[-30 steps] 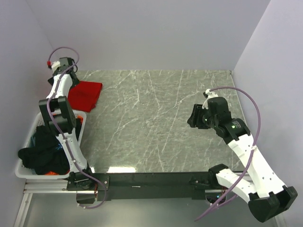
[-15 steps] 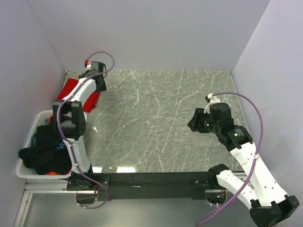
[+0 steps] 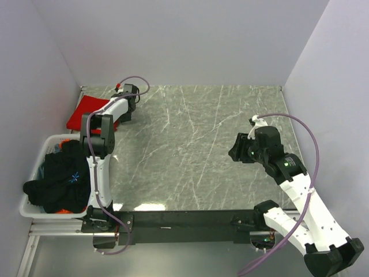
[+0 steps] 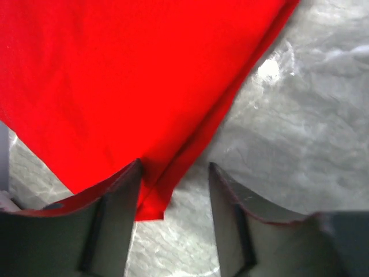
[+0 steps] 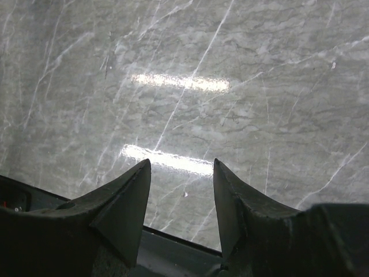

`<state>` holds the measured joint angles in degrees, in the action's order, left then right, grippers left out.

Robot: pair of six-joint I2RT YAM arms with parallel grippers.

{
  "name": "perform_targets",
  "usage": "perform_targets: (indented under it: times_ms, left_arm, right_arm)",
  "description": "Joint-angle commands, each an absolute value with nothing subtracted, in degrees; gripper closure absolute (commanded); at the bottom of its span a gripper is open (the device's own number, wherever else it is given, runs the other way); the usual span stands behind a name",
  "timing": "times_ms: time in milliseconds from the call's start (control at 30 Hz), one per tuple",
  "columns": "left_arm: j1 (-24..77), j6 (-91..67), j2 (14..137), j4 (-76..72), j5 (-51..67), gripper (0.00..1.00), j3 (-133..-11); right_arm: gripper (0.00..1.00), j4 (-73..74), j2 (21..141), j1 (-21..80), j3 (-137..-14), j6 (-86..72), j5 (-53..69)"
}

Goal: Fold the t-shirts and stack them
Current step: Neatly place the folded tshirt to the corner

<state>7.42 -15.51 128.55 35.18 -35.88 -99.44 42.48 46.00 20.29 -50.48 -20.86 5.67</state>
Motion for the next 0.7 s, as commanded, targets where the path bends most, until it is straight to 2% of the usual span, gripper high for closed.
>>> perform_targets:
  times_ms: [0,267,533,667]
  left_arm:
    - [6.9,-13.8,130.5,35.7,-38.9,0.49,-102.1]
    - [3.9,-11.7,135.3,34.8,-40.4,0.76,-107.9]
    - [3.0,-11.0,139.3,33.7,-39.9,0.77,-115.0]
    - [2.7,-10.5,140.5,33.2,-40.5,0.73,-117.4]
  right_arm:
    - [0.46,40.8,46.8,20.0,-51.2,-19.9,6.2]
    - [0.46,41.0,48.4,20.0,-51.9,-19.2,6.2]
    - [0.46,41.0,49.8,20.0,-52.7,-19.9,6.4]
    - [0.46,41.3,49.6,20.0,-52.9,-19.9,6.2]
